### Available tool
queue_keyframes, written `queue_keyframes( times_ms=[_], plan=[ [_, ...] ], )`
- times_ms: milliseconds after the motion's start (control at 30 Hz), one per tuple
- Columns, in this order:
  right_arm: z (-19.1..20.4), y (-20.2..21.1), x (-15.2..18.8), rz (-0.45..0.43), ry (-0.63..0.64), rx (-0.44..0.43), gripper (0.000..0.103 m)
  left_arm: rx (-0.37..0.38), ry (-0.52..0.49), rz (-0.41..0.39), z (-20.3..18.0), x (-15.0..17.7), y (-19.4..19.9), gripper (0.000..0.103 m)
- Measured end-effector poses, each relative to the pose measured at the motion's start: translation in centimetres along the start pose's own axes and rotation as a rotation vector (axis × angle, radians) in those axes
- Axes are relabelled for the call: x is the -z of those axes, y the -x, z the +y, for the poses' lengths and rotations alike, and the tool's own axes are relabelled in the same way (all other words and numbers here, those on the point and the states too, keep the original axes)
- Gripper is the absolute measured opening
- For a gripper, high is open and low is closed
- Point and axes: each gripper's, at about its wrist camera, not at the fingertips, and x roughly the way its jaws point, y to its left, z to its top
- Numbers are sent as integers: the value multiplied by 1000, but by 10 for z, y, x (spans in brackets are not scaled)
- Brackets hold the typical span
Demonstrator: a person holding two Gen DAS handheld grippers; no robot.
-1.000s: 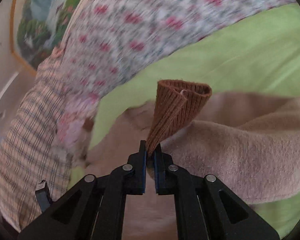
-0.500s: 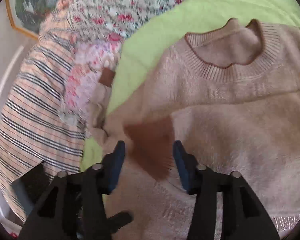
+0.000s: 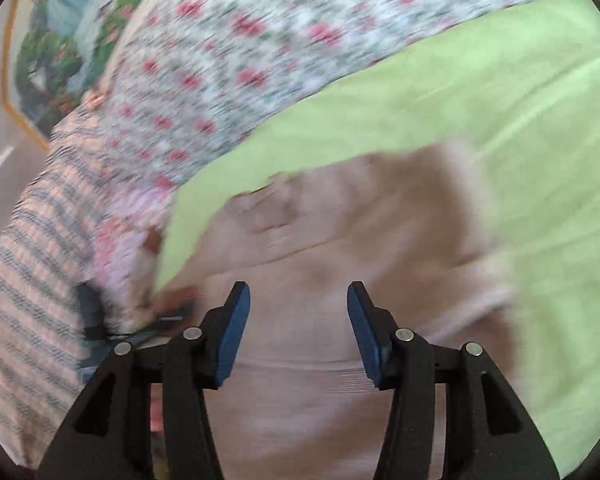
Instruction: Fold small clothes
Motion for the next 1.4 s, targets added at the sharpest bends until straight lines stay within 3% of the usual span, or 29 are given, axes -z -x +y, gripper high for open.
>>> queue_keyframes(
  times_ms=[100,200,433,467,500,633,767,867,933,1000,1067,1100,1233,1400],
  plan=[
    [-28,2,-14,-16,-45,74,52,-82,36,17,29,-4,-3,4],
    [-43,-13,-28,9,-47,112,52,-40,89,41,44,-1,-7,4],
    [-44,-89,-40,171,41,205,51,-51,79,41,43,4,-7,4],
    [-42,-95,-39,182,66,212,43,-56,72,41,43,3,-6,4],
    [-40,-95,-40,176,86,213,10,-58,62,40,41,4,-2,4],
    [-42,-65,-48,85,95,227,10,-27,8,16,22,1,3,4],
    [-58,-82,-42,157,81,270,11,-69,-11,42,19,3,-14,4],
    [-46,-63,-39,93,99,360,25,-54,20,57,31,6,-16,5],
    [-25,-45,-31,31,141,311,27,-53,11,47,31,6,-12,7],
    [-4,-49,-14,75,193,182,29,-58,11,49,32,7,-11,9],
    [-2,-66,1,156,187,180,30,-59,20,51,34,8,-8,11],
    [-10,-75,7,191,161,220,30,-62,25,51,36,9,-5,12],
    [-14,-59,13,155,75,182,30,-85,33,31,50,12,24,16],
    [18,-41,27,155,112,68,37,-165,55,-45,84,-5,65,42]
  ],
)
